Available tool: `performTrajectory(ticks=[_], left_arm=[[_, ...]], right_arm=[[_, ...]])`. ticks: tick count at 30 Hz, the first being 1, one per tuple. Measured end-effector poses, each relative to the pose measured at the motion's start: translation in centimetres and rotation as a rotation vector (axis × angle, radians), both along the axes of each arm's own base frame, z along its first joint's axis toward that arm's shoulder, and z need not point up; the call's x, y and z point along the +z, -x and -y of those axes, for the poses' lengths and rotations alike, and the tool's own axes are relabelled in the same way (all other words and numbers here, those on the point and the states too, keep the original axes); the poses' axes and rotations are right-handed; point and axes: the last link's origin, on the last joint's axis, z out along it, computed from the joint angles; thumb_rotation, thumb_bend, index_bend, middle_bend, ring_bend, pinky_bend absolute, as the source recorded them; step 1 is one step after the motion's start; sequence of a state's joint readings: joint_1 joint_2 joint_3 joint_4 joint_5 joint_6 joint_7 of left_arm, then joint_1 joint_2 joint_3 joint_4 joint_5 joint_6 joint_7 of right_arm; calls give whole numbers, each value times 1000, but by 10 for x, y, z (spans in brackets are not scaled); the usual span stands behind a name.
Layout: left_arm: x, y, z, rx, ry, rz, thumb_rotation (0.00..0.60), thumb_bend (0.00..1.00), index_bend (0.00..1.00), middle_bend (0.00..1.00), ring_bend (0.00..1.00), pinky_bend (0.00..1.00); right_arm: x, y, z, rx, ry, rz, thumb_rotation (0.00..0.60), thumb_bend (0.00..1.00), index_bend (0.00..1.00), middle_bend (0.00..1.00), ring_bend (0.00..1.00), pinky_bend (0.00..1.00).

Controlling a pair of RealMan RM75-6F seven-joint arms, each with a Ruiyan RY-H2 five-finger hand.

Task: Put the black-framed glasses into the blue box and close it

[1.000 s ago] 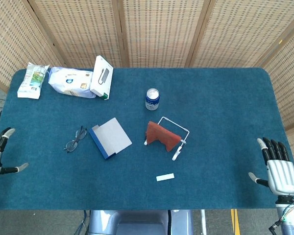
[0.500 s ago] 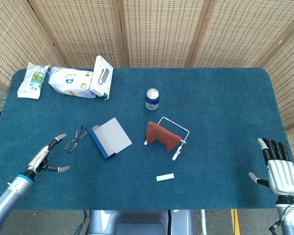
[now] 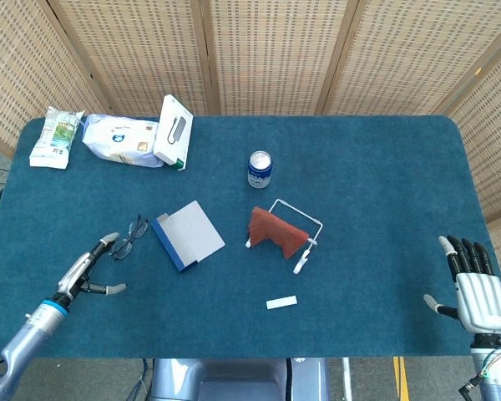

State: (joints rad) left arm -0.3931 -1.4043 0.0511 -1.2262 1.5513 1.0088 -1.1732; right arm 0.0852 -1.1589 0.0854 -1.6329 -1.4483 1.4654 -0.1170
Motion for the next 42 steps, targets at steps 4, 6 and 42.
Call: performTrajectory(ticks=[4, 6, 42], left_arm=[[-5, -1, 2, -8, 20, -1, 600, 0, 0, 0, 0, 0], [-7, -3, 3, -14, 28, 4, 600, 0, 0, 0, 0, 0], [51, -25, -10, -282, -210, -406, 600, 50, 378, 0, 0, 0]], right_arm=[[0, 0, 0, -1, 0, 1, 600, 105, 0, 102, 0, 0], [0, 0, 0, -1, 0, 1, 600, 105, 0, 102, 0, 0], [0, 0, -1, 0, -1, 6, 600, 105, 0, 104, 0, 0]])
